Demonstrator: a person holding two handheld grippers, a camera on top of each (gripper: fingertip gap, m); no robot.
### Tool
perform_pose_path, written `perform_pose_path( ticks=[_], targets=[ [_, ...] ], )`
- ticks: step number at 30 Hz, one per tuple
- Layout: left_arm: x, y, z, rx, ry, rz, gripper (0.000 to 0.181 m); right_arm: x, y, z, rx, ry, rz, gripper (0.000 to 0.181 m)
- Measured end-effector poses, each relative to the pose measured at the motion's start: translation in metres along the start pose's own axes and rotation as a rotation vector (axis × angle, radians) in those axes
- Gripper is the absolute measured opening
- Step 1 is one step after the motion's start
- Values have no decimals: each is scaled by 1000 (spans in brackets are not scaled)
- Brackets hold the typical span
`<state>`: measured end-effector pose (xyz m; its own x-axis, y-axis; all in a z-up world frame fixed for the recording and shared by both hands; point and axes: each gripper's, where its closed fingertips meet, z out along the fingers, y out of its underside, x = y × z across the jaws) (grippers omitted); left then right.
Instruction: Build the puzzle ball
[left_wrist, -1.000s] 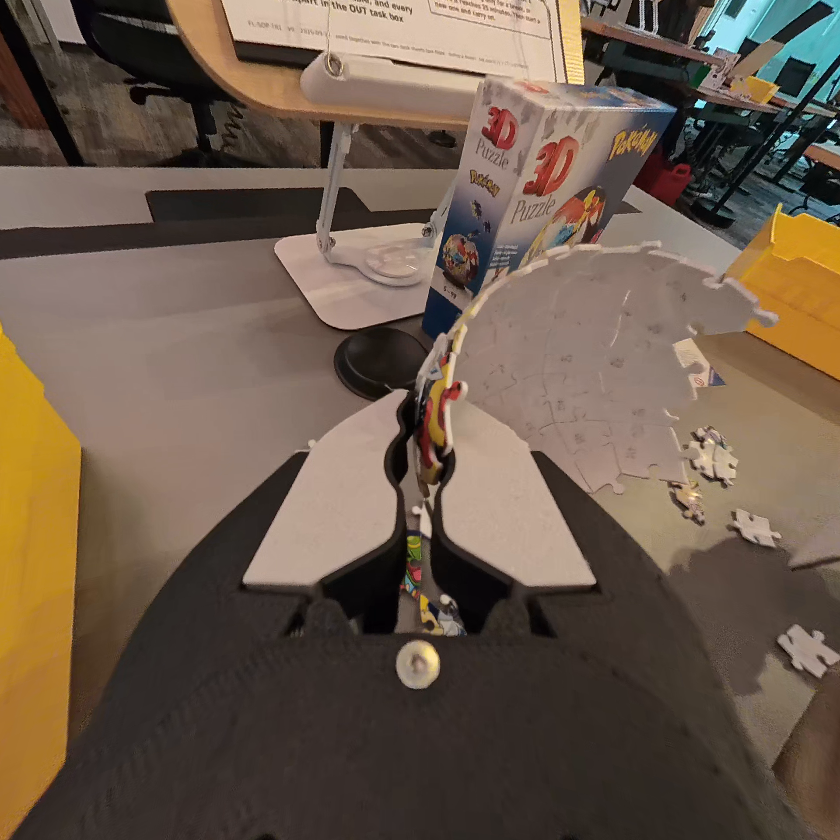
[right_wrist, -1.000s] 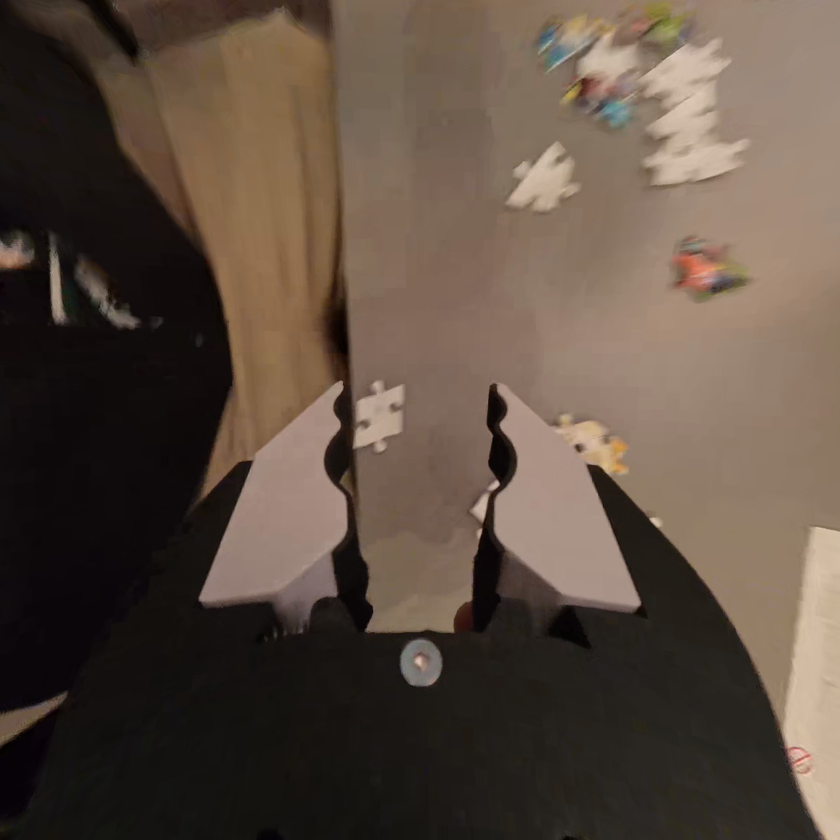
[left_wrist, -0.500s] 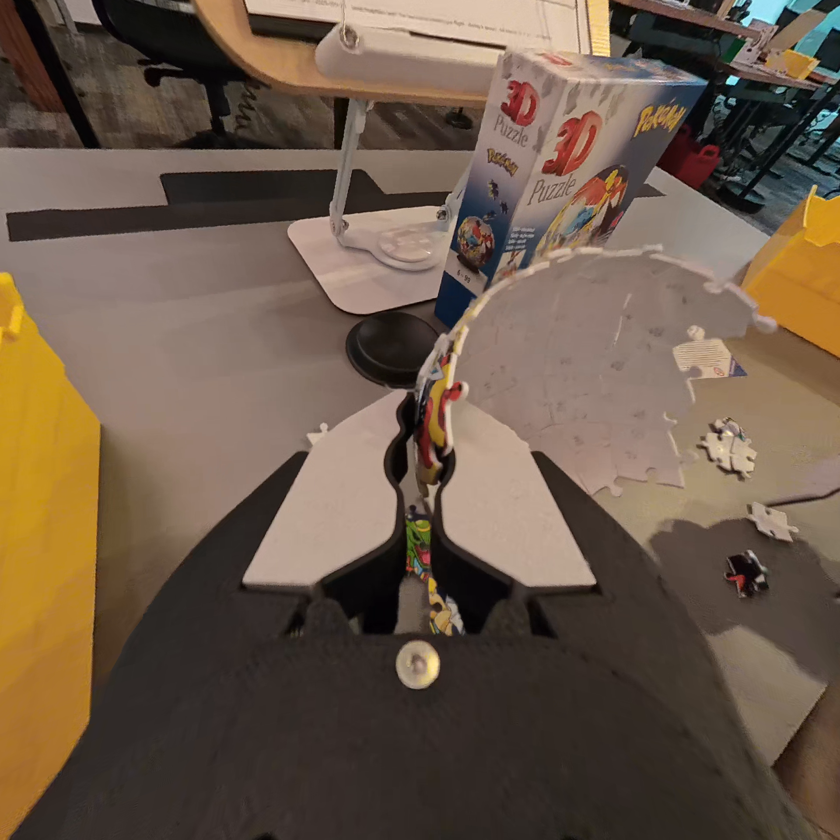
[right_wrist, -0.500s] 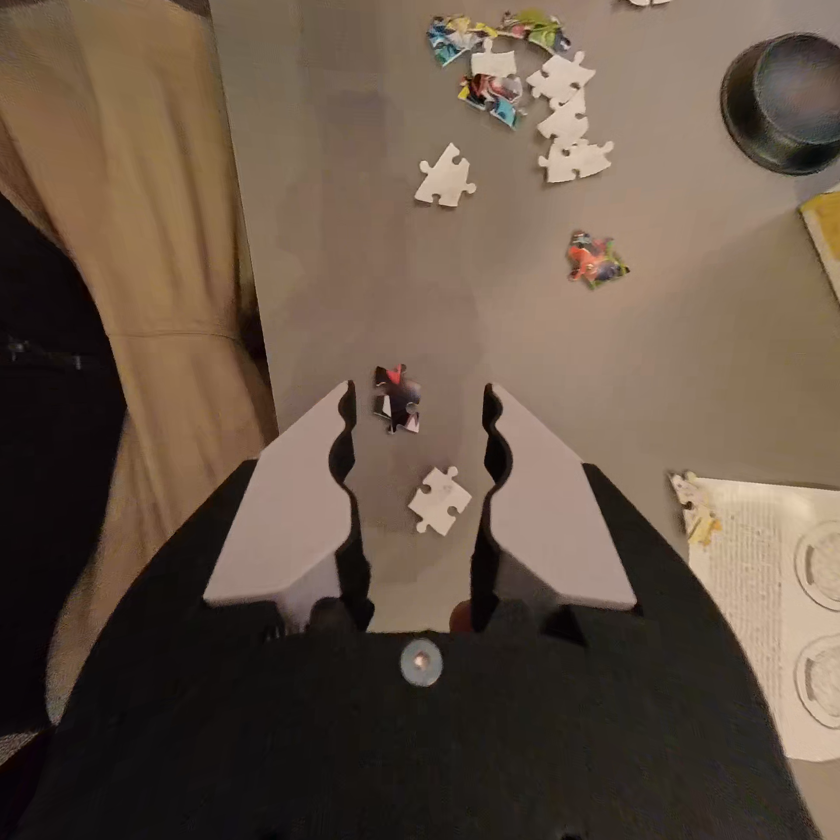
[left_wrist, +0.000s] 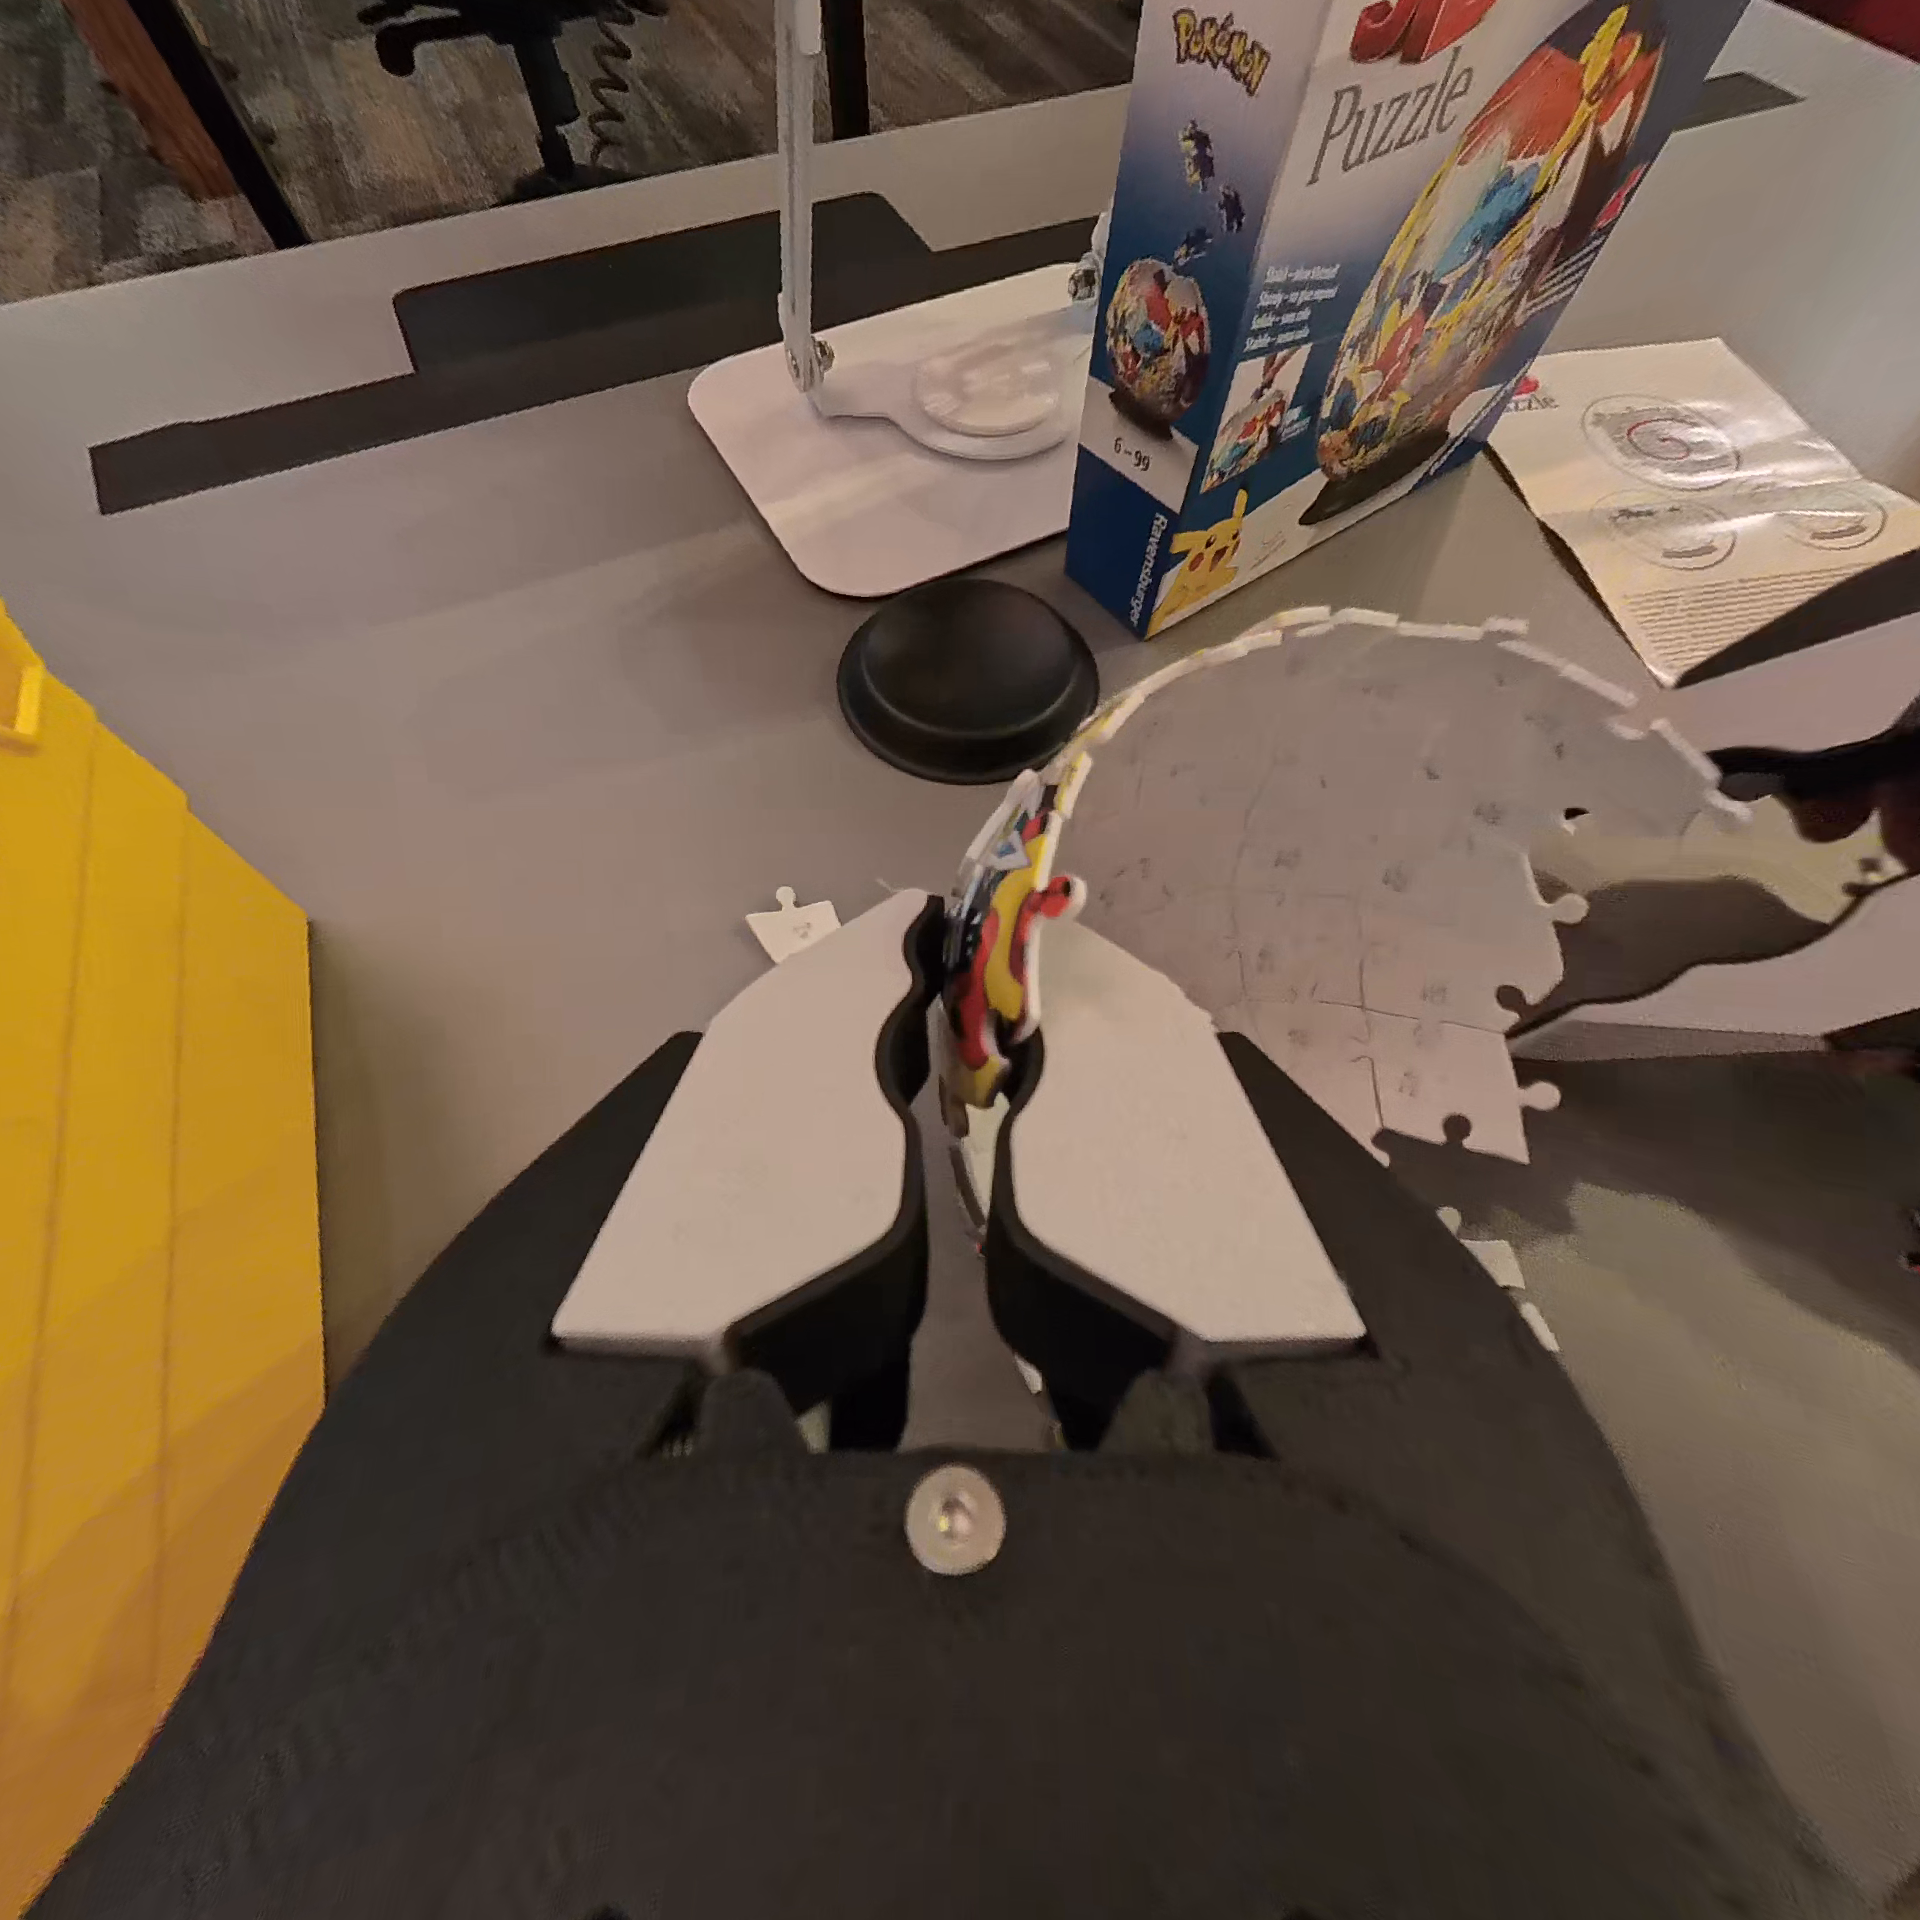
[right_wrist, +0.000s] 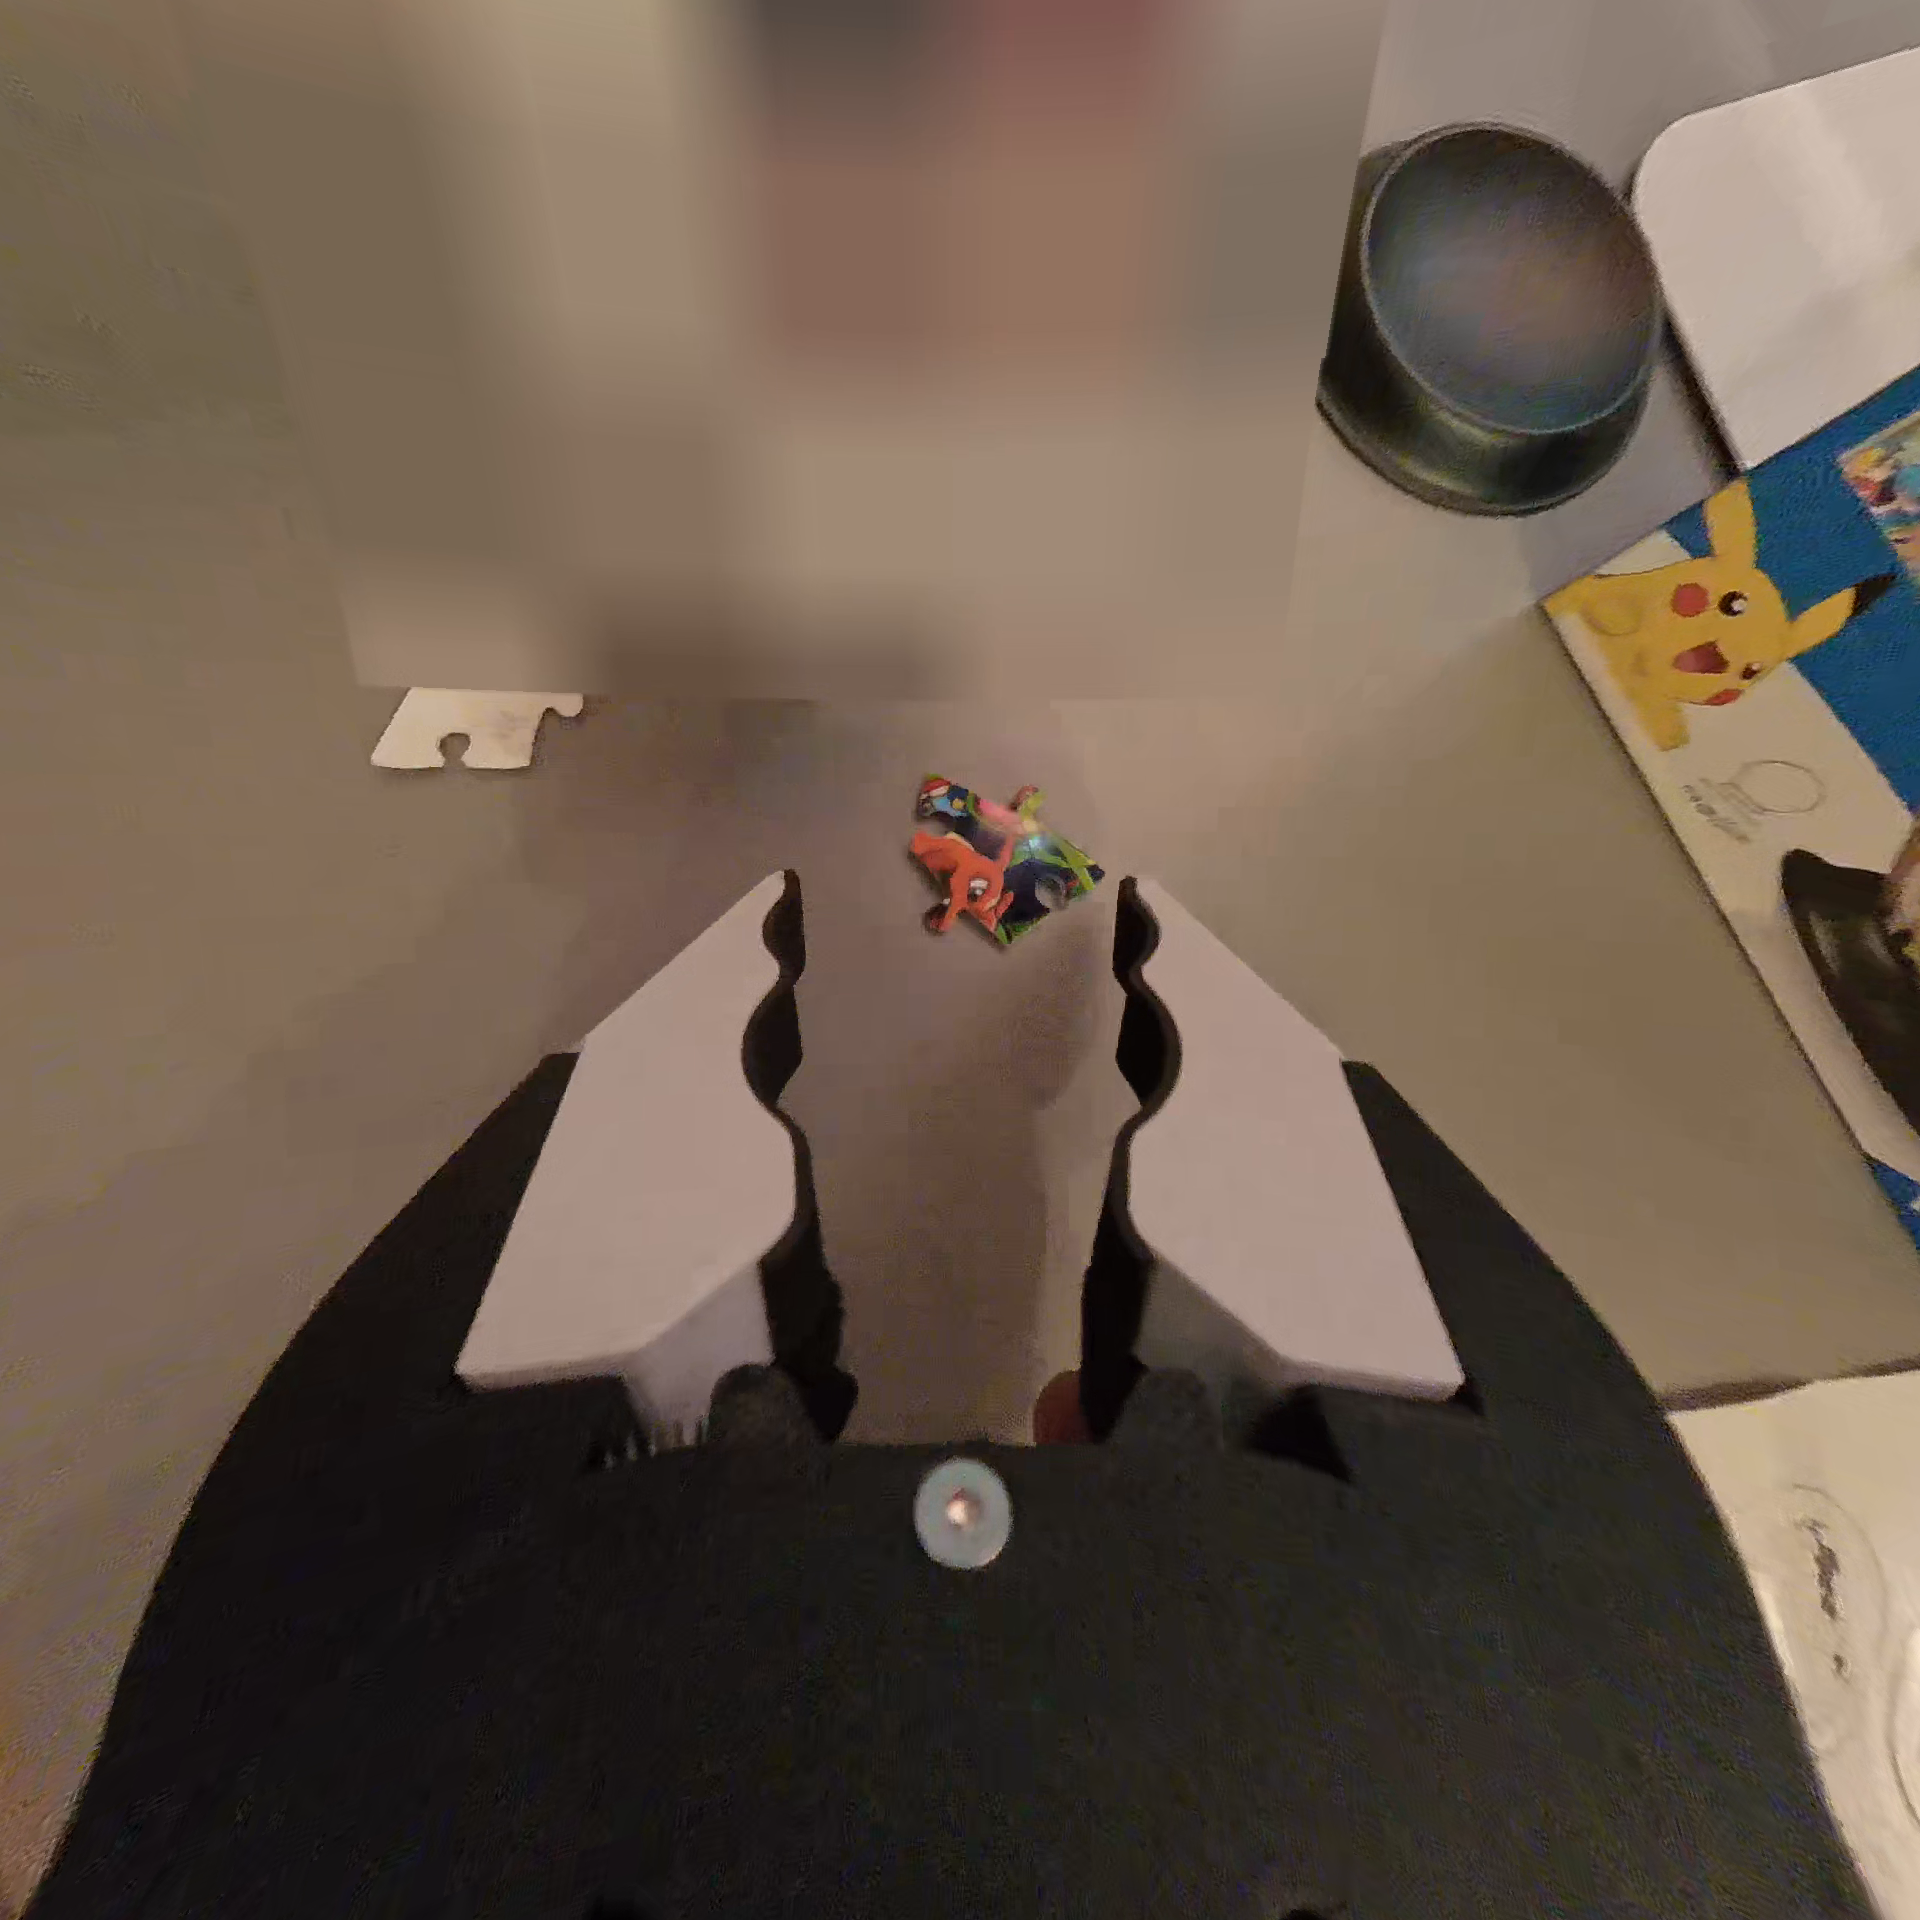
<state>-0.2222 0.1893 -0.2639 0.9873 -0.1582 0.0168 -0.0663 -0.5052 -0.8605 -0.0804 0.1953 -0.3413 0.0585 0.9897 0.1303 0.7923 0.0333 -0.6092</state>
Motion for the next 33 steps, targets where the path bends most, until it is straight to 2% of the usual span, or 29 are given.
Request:
perform_pose_path(
  ticks=[3, 6, 9, 14, 16, 19, 21, 25, 28, 31, 33],
  targets=[
    [-3, 0, 0, 12, -4, -3, 5, 6, -6, 8, 23, 13, 2, 50],
    [-6, -2, 0, 31, 0, -8, 5, 14, -6, 11, 43, 12, 9, 26],
    [-5, -4, 1, 49, 18, -52, 6, 18, -1, 7, 36, -3, 22, 25],
    [14, -17, 11, 89, 95, -154, 5, 20, 25, -14, -49, -50, 31, 22],
    [31, -22, 22, 94, 134, -182, 5, 21, 35, -27, -60, -69, 60, 23],
    [61, -30, 43, 90, 174, -195, 5, 23, 34, -59, 34, -128, 175, 32],
    [81, -31, 61, 73, 186, -158, 5, 23, 36, -84, 87, -169, 210, 28],
    [105, -29, 90, 42, 191, -121, 5, -14, 59, -123, 38, -310, 152, 20],
    [113, -26, 102, 36, 185, -113, 5, -31, 51, -122, 103, -227, 62, 17],
    [114, -21, 109, 36, 132, -33, 5, -31, 25, -108, 173, -122, 81, 18],
    [114, -17, 110, 31, 124, -51, 5, -18, 17, -93, 168, 16, 90, 18]
  ],
)
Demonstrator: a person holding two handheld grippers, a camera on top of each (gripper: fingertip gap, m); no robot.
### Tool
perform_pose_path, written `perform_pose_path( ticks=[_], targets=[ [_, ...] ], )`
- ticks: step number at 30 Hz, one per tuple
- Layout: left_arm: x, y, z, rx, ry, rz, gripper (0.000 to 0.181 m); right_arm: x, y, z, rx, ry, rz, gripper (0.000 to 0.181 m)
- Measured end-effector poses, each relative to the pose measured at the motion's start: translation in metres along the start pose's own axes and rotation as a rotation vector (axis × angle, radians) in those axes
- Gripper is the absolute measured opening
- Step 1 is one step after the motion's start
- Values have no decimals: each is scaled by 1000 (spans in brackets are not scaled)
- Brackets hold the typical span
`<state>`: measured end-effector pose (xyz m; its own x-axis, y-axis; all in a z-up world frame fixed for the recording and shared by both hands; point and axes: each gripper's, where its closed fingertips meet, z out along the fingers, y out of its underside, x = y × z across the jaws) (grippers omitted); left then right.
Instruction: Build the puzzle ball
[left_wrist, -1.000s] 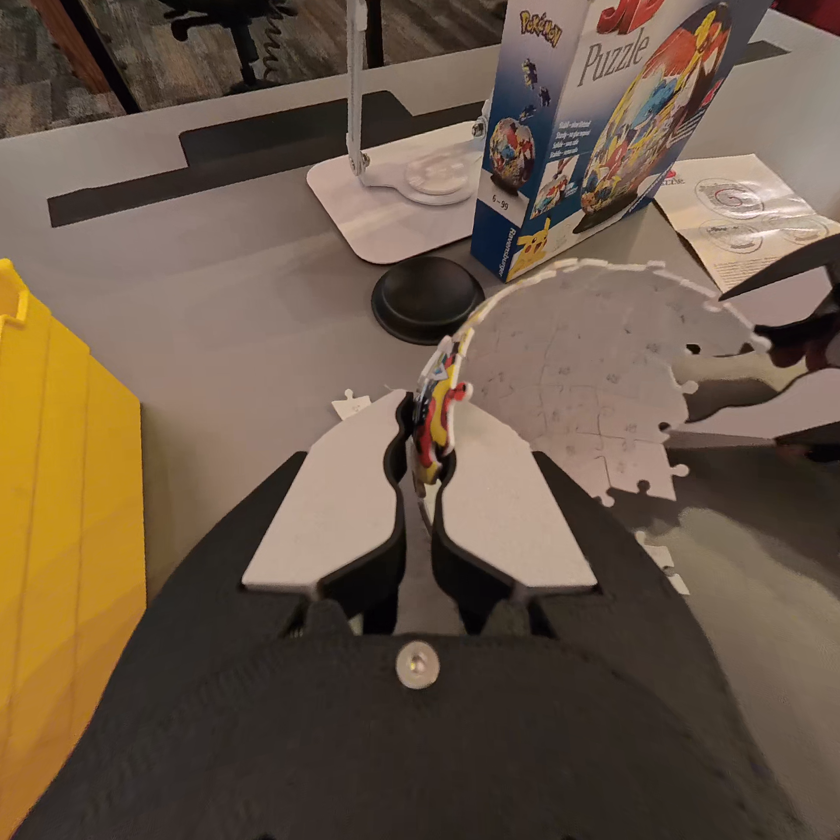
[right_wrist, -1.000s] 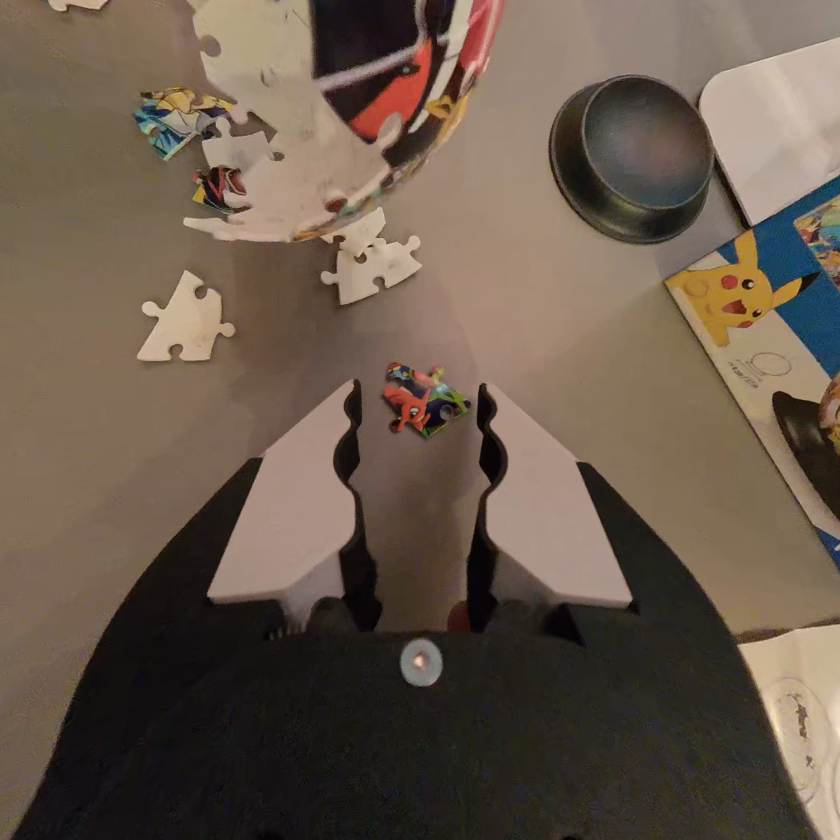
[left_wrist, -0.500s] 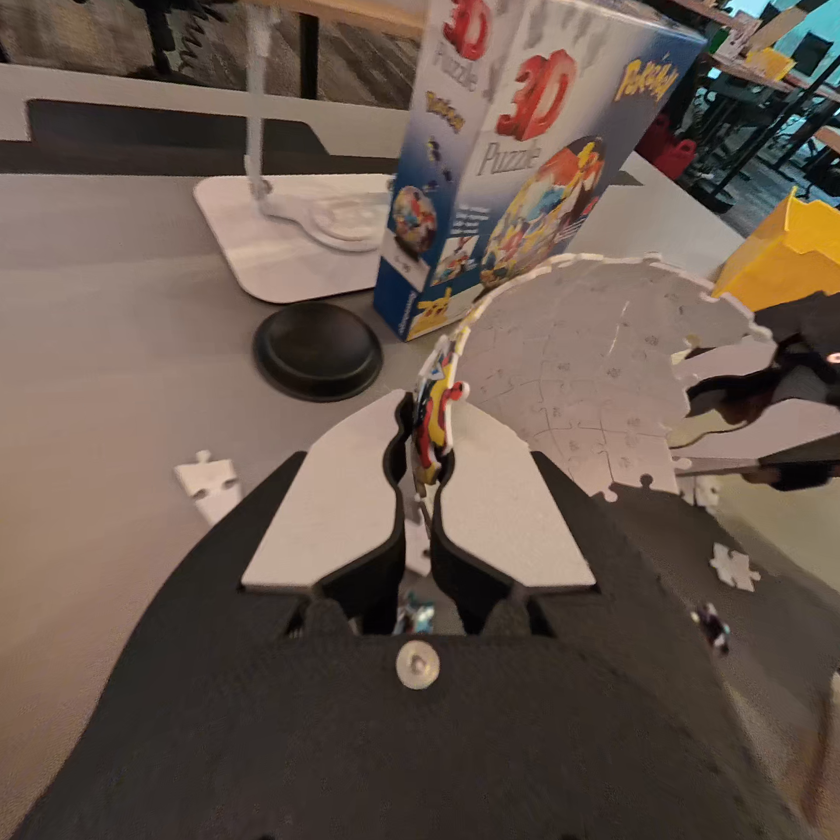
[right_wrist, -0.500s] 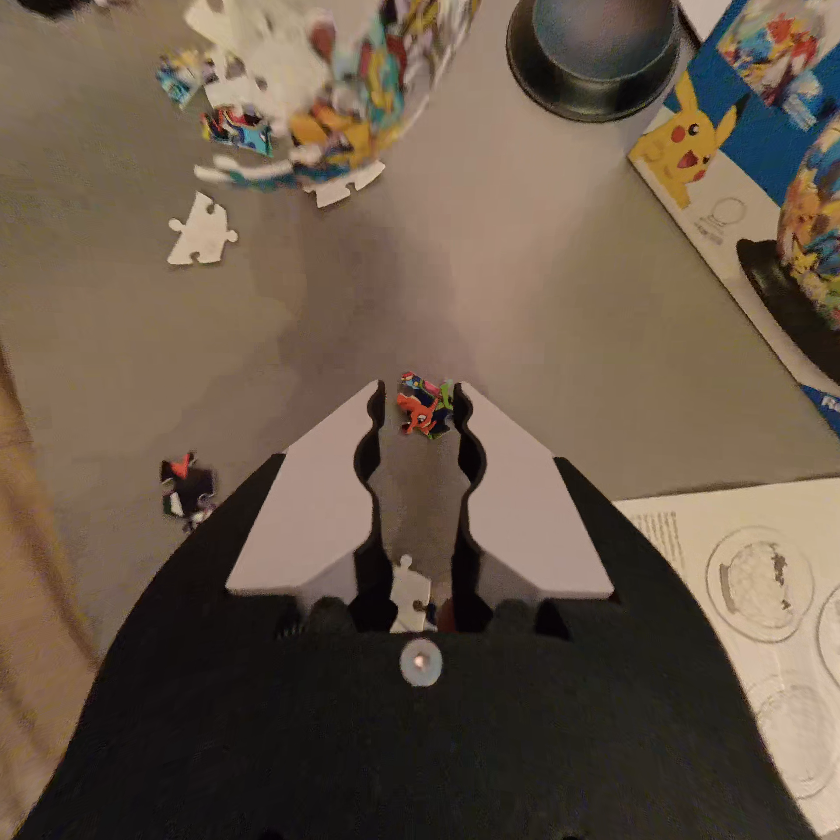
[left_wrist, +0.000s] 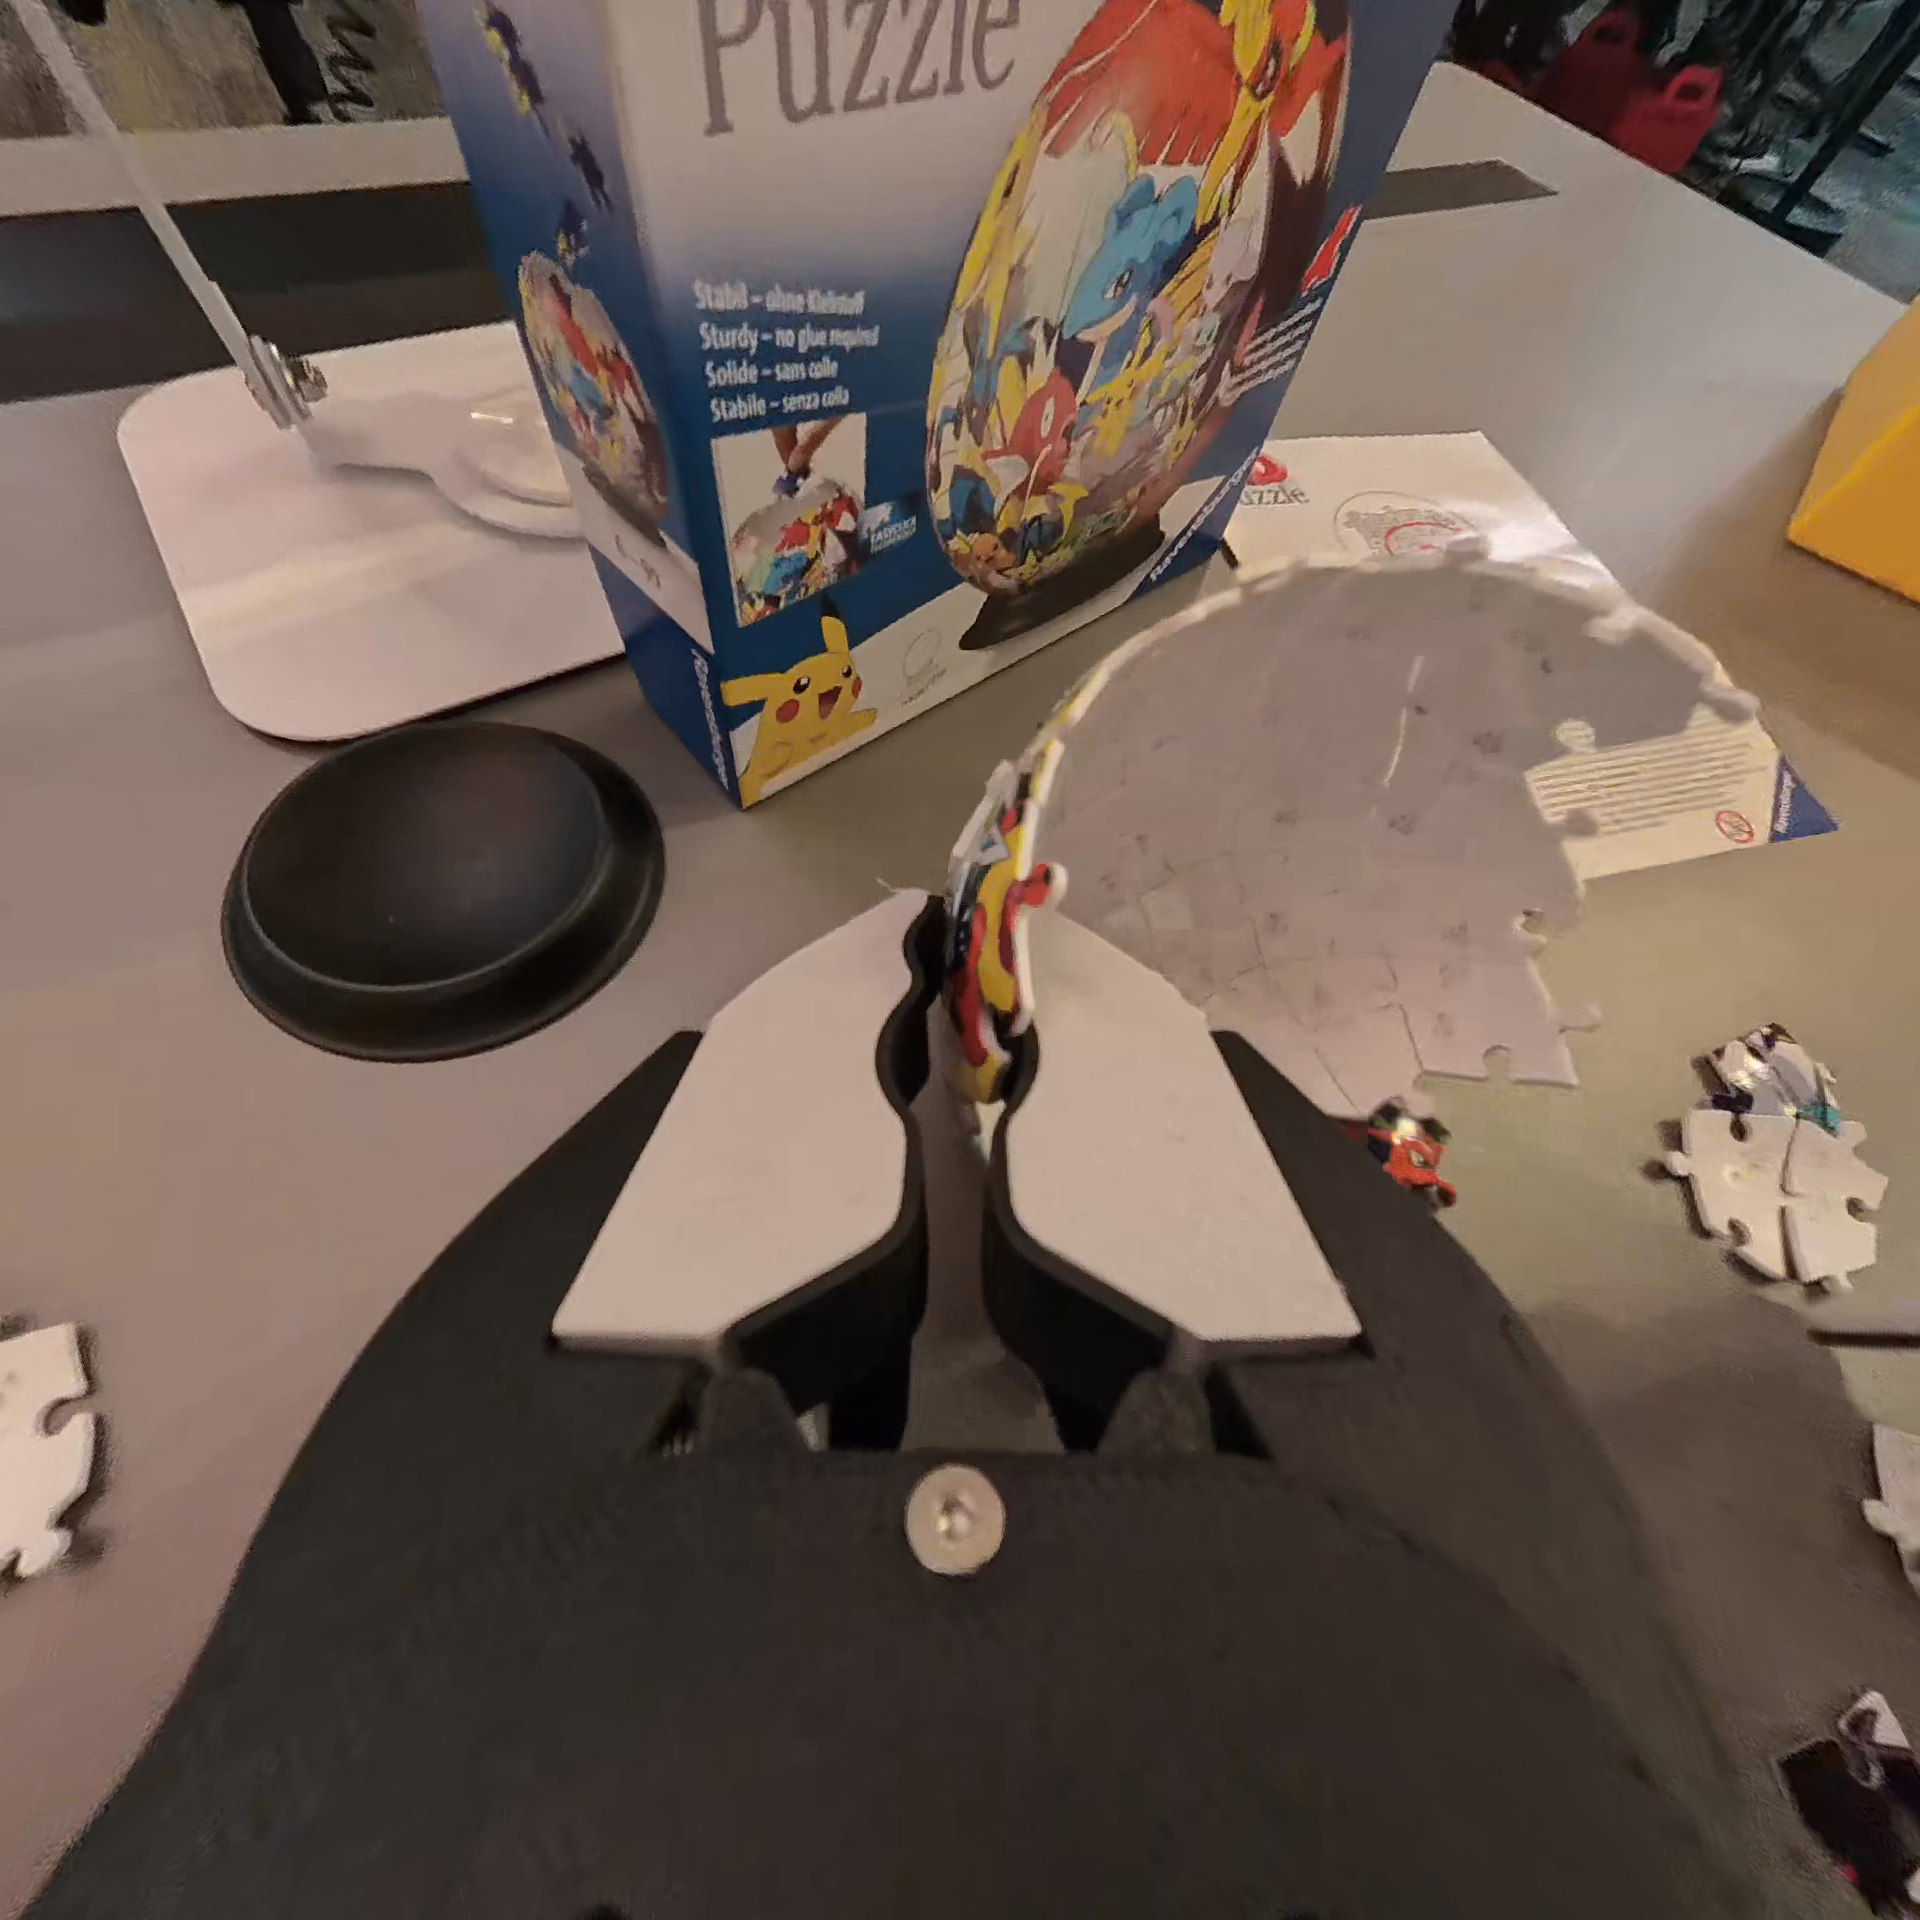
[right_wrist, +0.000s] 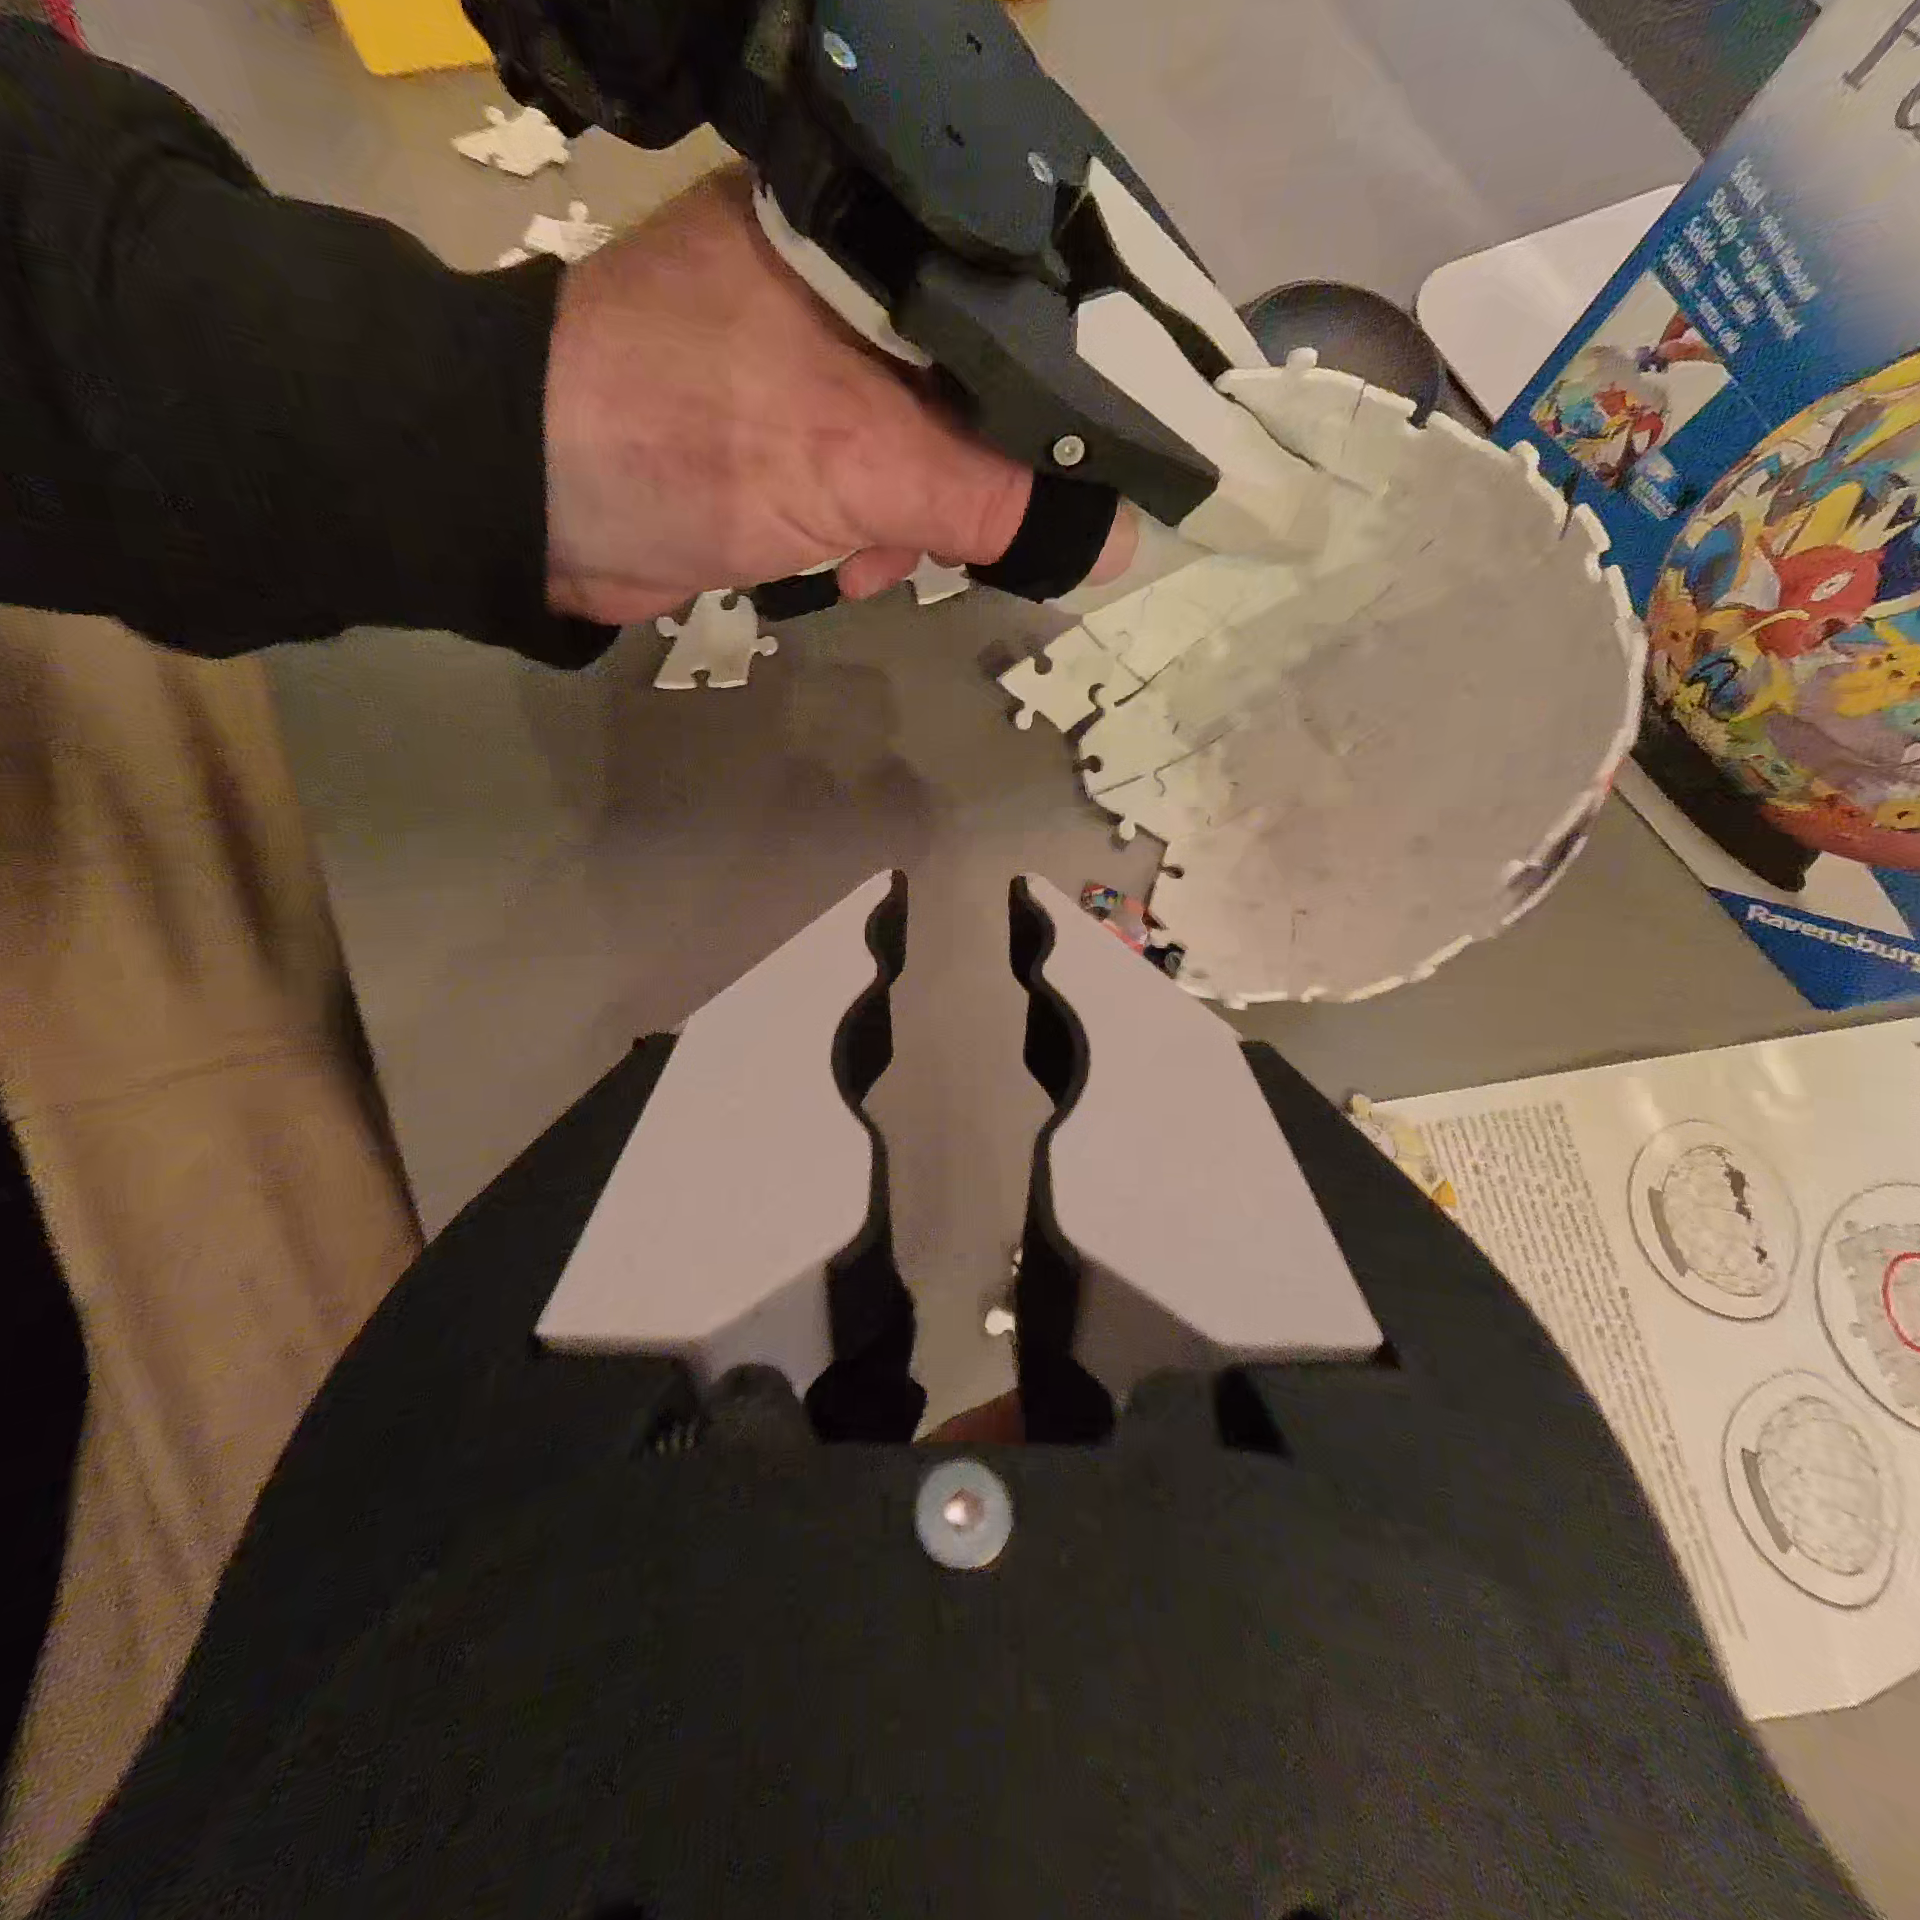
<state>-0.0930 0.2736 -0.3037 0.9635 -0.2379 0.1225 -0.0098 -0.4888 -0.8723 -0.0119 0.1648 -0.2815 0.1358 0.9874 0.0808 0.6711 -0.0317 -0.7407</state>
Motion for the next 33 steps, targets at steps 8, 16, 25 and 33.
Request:
perform_pose_path(
  ticks=[8, 16, 25, 33],
  targets=[
    [-11, -1, -6, 22, -29, -28, 5, 21, 1, 51, -43, 157, 92, 10],
    [-12, 0, -11, 33, -33, -38, 5, 32, -16, 83, -1, 275, 122, 0],
    [-12, 3, -14, 15, 20, -63, 15, 35, 3, 100, -67, 287, 147, 0],
    [-17, 3, -33, -57, 102, -25, 23, 36, 3, 101, -68, 285, 122, 0]
  ],
)
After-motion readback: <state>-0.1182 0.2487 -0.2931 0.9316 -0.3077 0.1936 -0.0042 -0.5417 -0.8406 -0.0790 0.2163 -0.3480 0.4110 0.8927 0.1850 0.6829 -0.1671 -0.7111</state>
